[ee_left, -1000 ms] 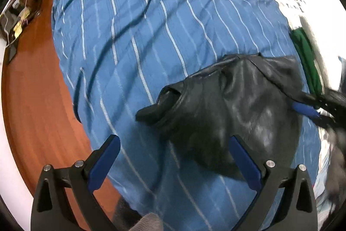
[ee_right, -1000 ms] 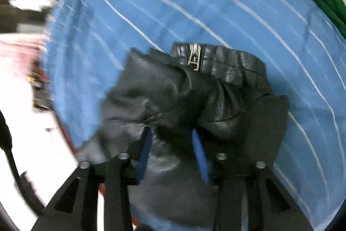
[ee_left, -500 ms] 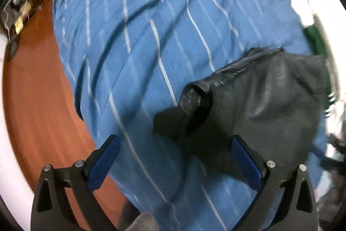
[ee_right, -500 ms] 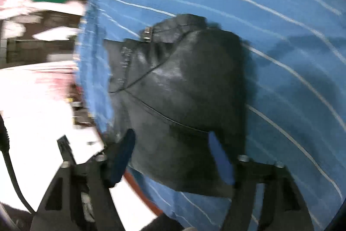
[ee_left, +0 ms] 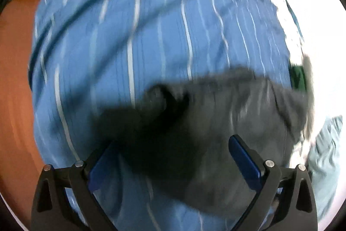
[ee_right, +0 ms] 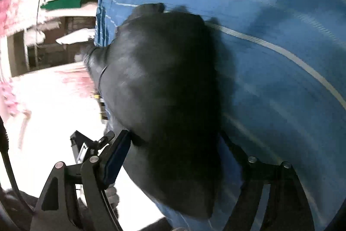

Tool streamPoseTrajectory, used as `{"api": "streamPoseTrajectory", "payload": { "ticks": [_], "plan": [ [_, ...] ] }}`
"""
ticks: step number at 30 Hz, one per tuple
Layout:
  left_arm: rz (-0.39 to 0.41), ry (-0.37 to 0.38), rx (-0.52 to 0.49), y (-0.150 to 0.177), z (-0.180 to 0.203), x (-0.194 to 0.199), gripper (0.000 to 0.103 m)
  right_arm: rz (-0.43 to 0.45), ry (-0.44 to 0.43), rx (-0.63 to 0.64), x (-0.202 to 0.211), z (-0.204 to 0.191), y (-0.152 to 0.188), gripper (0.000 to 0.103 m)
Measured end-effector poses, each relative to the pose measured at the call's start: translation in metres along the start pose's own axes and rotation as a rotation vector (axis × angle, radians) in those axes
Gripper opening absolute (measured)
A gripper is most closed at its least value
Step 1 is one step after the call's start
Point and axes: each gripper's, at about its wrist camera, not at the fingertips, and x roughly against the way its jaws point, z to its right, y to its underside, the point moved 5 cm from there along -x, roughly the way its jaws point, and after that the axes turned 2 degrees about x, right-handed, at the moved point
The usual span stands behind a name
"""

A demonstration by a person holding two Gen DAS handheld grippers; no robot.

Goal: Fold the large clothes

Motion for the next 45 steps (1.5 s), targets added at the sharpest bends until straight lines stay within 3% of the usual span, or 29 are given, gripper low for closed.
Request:
{"api": "streamPoseTrajectory", "payload": {
  "ticks": [1, 5, 7, 11, 15, 18, 24, 27, 31, 38, 42, 45],
  "plan": [
    [0.035, -0.007, -0.005, -0.008, 0.002, 0.001, 0.071, -0.005, -0.033, -0.001, -0.005, 0.002, -0.003, 0.083],
    [0.044, 0.018, -0.044, -0.015, 0.012, 0.000, 0.037, -0.009, -0.126, 0.013, -0.023, 0.002, -0.015, 0.084],
    [0.054, 0.006, -0.102, -0.012, 0.022, 0.001, 0.032, -0.002, -0.137, 0.014, -0.032, -0.001, -0.021, 0.085],
    [0.064, 0.013, -0.109, -0.017, 0.022, 0.003, 0.029, 0.047, -0.118, 0.020, -0.031, -0.012, -0.020, 0.084],
    [0.076, -0.001, -0.157, -0.023, 0.026, 0.017, 0.027, 0.115, -0.146, 0.016, -0.004, -0.028, -0.002, 0.057],
    [0.081, -0.002, -0.208, -0.030, 0.037, 0.031, 0.026, 0.144, -0.170, 0.018, 0.009, -0.045, 0.006, 0.051],
    [0.092, 0.026, -0.269, -0.052, 0.069, 0.069, 0.024, 0.185, -0.223, -0.038, 0.032, -0.080, 0.006, 0.048],
    [0.089, 0.053, -0.303, -0.070, 0.102, 0.081, 0.024, 0.216, -0.235, -0.034, 0.055, -0.107, -0.008, 0.047],
    [0.086, 0.123, -0.365, -0.101, 0.169, 0.089, 0.024, 0.311, -0.246, -0.022, 0.113, -0.138, -0.045, 0.047],
    [0.121, 0.315, -0.528, -0.155, 0.356, 0.095, 0.024, 0.538, -0.286, 0.006, 0.246, -0.180, -0.132, 0.047],
    [0.138, 0.406, -0.616, -0.166, 0.458, 0.080, 0.024, 0.645, -0.317, 0.009, 0.321, -0.172, -0.188, 0.047],
    [0.111, 0.448, -0.658, -0.163, 0.520, 0.042, 0.024, 0.693, -0.308, -0.018, 0.367, -0.133, -0.227, 0.047]
  ]
}}
